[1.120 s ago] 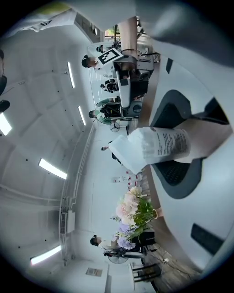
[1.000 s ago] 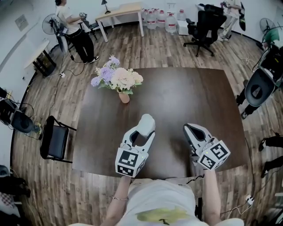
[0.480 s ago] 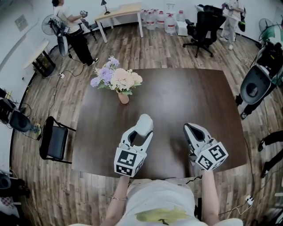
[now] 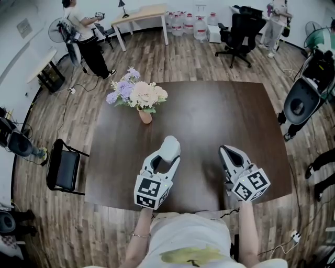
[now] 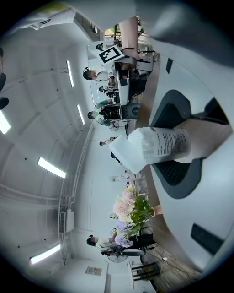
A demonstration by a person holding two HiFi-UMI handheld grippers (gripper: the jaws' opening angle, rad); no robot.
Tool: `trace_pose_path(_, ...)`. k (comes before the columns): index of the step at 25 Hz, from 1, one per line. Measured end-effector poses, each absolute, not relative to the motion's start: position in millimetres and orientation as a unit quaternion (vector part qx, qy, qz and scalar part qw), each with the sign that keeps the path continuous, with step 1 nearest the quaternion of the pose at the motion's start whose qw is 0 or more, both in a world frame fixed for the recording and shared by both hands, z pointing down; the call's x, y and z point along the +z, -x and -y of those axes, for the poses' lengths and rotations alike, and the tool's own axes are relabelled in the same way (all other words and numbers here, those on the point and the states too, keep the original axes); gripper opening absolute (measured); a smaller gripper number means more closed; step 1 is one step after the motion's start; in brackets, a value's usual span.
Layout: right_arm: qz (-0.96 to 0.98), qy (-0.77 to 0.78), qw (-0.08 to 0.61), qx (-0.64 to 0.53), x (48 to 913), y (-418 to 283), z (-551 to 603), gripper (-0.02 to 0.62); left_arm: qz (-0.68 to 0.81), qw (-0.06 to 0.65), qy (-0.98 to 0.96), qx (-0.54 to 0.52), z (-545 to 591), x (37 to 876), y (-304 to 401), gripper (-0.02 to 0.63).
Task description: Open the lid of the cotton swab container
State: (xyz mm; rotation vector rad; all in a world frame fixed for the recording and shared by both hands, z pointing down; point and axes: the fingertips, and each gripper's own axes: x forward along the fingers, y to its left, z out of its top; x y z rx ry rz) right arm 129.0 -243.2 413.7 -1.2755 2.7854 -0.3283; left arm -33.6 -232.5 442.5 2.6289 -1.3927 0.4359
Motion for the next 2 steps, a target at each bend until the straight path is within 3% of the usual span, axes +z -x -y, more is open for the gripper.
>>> trace_pose_path(2, -0.902, 0.416, 0.029, -0.107, 414.6, -130.7, 243.6, 0.021, 0.462, 0.068, -0.872, 0.146, 232.1, 442.8, 33.1, 0.206)
